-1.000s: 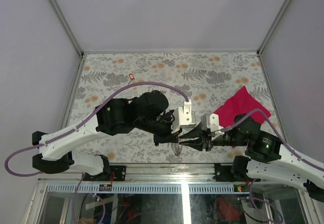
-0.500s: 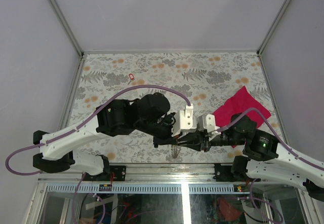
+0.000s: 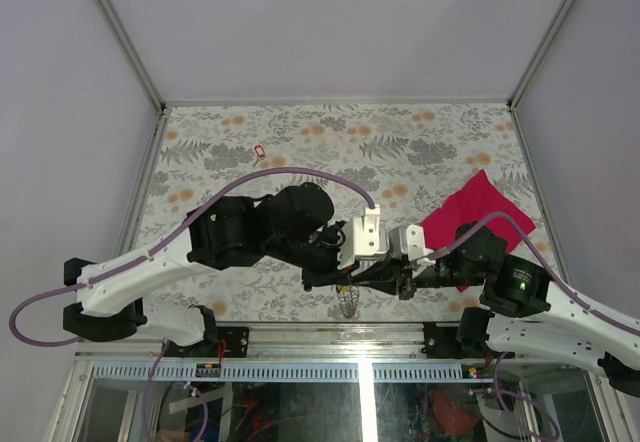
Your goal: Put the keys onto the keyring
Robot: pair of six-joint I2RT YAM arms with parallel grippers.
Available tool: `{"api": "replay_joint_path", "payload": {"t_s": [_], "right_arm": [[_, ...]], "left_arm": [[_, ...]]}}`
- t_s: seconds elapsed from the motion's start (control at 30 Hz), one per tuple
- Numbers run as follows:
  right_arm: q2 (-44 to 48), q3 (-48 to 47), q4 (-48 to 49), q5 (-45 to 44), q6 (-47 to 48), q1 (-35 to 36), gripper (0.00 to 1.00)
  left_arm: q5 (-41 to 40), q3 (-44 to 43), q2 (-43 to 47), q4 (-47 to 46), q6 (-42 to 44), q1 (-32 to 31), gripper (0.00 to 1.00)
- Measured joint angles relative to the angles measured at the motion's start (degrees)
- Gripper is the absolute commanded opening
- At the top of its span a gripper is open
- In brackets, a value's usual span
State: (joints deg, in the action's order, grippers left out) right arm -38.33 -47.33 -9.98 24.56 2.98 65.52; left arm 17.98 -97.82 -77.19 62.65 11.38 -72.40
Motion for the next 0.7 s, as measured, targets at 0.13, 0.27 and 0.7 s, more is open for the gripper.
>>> {"api": "replay_joint_path", "payload": {"t_s": [0.13,0.27,0.7], "right_arm": [[0.8,-0.3,-0.1,-0.4,0.0,0.0,0.0],[1.9,-0.5,0.0,-0.6,-0.2,0.0,0.0],[4.7,-1.0,2.6,-0.6,-3.0,0.0,0.0]], "left_arm": [[0.1,2.5,3.6,-3.2,-0.3,-0.1,0.23],[0.2,5.6,8.4,-6.7,-0.9,-0.3,0.26],[0.3,21.7,20.0,-27.0,-5.7,-0.4,0.26]]}}
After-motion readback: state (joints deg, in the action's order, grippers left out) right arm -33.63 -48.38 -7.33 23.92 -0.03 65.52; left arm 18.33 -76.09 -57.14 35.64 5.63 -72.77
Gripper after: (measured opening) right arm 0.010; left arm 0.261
